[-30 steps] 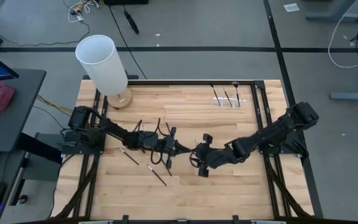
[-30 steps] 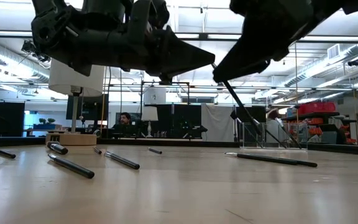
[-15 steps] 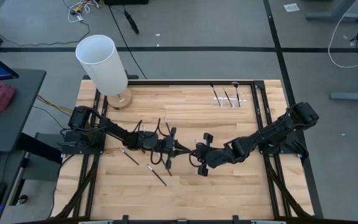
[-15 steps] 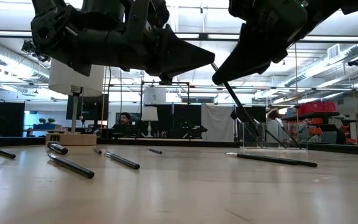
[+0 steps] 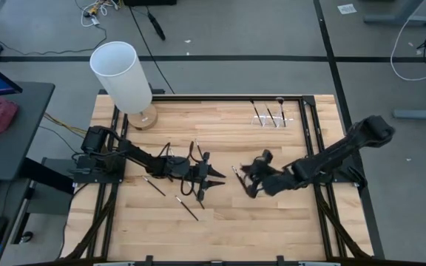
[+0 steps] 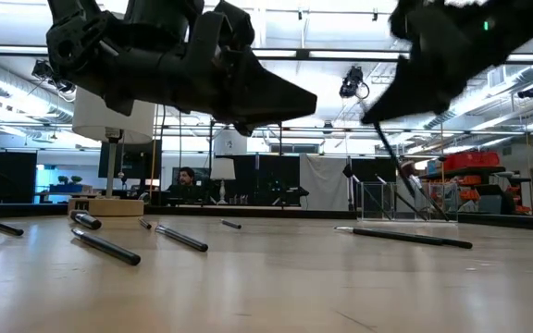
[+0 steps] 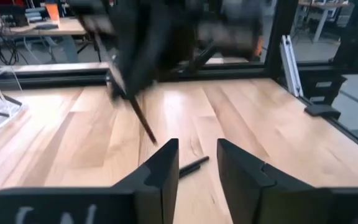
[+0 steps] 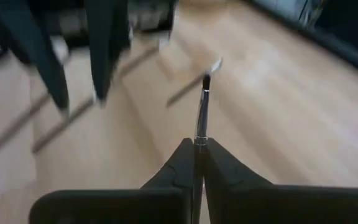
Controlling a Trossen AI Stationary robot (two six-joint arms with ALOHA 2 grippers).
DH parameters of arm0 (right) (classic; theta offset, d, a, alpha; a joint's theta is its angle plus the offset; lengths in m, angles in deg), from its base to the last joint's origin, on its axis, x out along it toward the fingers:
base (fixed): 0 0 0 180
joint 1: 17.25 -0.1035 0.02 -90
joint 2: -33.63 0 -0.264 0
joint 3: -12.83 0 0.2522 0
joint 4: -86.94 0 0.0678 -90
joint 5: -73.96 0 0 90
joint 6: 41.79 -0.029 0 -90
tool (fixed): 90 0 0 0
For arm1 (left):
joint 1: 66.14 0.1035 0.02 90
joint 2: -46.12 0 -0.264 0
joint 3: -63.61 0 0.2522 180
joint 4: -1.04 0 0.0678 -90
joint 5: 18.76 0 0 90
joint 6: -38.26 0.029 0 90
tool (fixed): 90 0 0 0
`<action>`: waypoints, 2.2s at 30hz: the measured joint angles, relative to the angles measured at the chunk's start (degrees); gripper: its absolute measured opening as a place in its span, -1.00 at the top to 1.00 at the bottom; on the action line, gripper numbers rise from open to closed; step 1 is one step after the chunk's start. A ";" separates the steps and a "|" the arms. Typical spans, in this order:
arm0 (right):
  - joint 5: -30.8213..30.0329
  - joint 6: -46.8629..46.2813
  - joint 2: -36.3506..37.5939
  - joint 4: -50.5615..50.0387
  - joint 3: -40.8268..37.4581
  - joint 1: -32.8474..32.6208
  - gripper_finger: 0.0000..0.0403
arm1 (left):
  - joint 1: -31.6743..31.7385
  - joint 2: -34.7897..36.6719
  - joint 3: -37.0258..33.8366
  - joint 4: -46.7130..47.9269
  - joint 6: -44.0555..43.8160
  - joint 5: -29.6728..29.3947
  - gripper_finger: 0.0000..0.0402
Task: Put items in baskets/containers
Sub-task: Put the eyeshadow brush into the transparent organizer
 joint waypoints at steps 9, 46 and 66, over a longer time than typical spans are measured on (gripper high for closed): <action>-6.31 19.84 18.06 -1.39 -0.25 7.72 0.95 | 0.00 0.00 -0.01 0.70 -0.01 0.00 0.42; 25.37 30.82 20.85 7.97 -17.23 65.11 0.94 | -2.97 0.00 0.00 0.28 -5.51 -2.74 0.42; 25.35 30.55 13.93 8.06 -17.23 65.08 0.91 | -3.44 0.00 0.00 0.26 -7.06 -2.78 0.42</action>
